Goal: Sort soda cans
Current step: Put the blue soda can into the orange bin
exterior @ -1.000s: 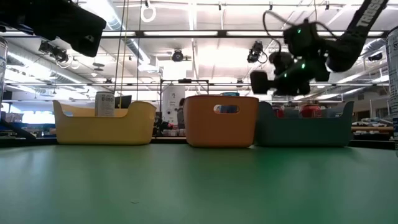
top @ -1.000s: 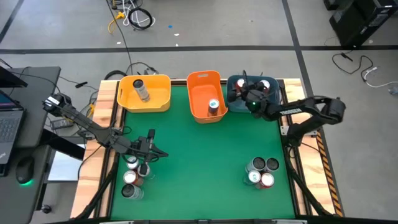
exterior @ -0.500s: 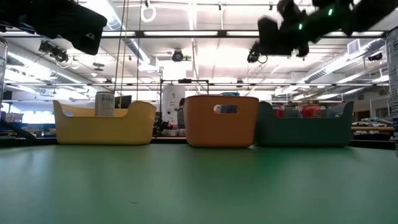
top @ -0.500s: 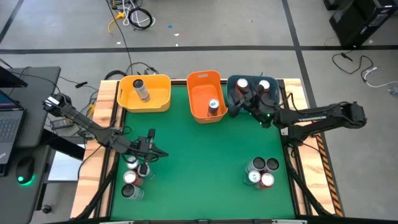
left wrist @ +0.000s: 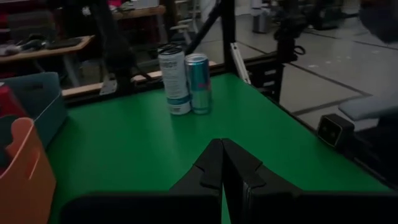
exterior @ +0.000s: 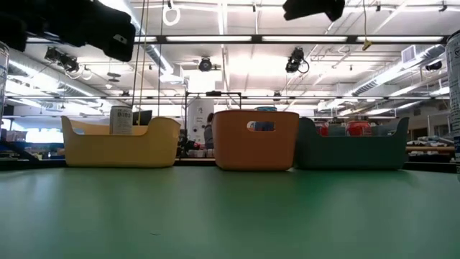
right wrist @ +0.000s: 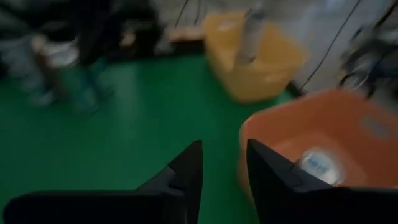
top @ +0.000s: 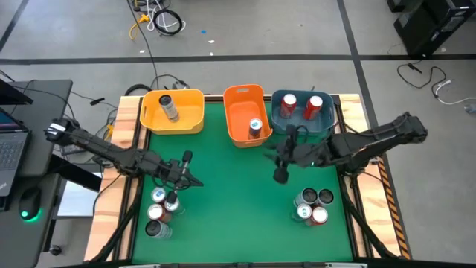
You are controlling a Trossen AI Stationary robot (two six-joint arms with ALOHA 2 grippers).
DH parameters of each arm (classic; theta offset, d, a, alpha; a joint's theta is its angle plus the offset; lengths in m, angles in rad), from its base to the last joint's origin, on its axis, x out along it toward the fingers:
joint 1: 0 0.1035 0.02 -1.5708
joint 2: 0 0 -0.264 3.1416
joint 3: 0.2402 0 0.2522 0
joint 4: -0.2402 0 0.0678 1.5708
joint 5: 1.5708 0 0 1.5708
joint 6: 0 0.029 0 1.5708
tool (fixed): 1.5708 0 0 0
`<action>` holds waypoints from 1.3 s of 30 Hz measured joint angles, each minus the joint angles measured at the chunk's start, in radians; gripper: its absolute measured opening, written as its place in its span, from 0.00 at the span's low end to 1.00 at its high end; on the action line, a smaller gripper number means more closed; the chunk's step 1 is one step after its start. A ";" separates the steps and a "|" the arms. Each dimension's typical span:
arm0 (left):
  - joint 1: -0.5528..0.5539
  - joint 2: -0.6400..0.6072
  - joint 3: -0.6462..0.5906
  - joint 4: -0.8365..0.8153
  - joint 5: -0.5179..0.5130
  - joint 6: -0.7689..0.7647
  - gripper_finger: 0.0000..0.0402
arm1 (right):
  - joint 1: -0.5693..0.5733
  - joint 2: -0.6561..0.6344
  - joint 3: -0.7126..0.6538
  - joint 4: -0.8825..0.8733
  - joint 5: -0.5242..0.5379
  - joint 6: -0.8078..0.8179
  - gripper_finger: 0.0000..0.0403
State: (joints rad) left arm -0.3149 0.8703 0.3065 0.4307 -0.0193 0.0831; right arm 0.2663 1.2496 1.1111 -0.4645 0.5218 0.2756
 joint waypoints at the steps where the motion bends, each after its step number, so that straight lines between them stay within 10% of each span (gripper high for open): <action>1: 0.016 0.000 0.000 0.000 0.022 0.008 0.01 | 0.020 0.024 0.037 -0.065 -0.001 0.035 0.29; 16: 0.076 0.000 0.000 -0.051 0.083 -0.009 0.01 | 0.232 0.446 0.574 -0.691 -0.288 0.247 0.66; 39: 0.070 0.000 0.000 -0.119 0.085 -0.079 0.01 | 0.367 0.534 0.591 -0.953 -0.496 0.382 0.80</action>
State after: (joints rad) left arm -0.2445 0.8707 0.3065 0.3113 0.0654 0.0040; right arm 0.6338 1.7836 1.7023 -1.4178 0.0256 0.6574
